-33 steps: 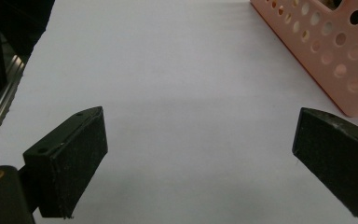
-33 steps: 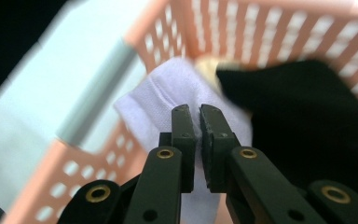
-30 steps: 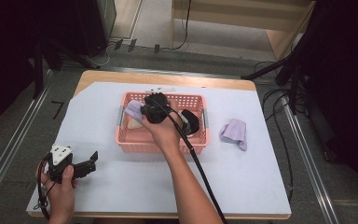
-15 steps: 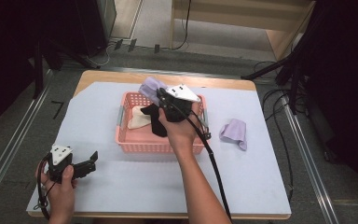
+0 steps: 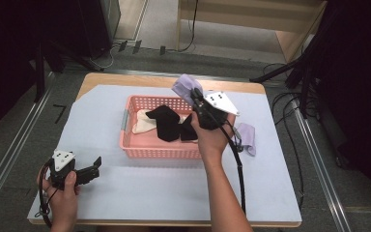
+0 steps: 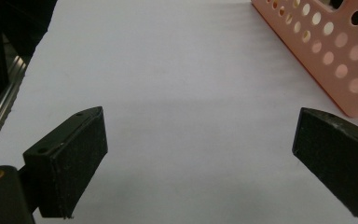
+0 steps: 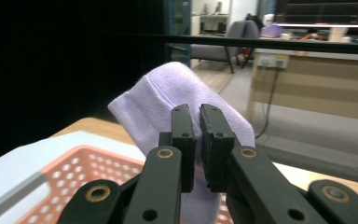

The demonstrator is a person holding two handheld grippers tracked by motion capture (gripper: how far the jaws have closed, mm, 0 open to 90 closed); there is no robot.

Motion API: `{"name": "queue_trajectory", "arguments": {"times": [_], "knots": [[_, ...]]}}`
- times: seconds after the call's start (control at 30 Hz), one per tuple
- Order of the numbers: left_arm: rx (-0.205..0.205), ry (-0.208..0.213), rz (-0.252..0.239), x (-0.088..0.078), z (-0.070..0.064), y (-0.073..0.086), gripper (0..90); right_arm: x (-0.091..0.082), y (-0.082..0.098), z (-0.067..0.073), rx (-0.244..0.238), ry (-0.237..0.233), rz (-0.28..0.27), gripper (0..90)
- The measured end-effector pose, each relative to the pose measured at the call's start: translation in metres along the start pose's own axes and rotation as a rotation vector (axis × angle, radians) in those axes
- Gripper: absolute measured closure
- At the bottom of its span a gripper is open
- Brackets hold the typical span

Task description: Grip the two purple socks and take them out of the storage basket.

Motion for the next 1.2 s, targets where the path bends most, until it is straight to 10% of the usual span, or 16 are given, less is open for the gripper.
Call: {"name": "queue_trajectory", "arguments": {"times": [0.87, 1.2], "knots": [[0.008, -0.002, -0.001, -0.001, 0.000, 0.000, 3.9, -0.063, 0.059, -0.112, 0.072, 0.288, 0.126, 84.3], [0.013, -0.004, -0.002, -0.001, -0.001, 0.000, 3.9, -0.083, 0.078, -0.133, 0.200, 0.334, 0.142, 57.8]]}}
Point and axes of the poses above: each handheld gripper's, and its own axes: x roughly forward along the jaws, y roughly out of its underside, z roughly to its left, the point moved 3 cm from there along x, roughly forward along the jaws, and after that the axes turned 3 degrees about -z, right-handed, at the moved point
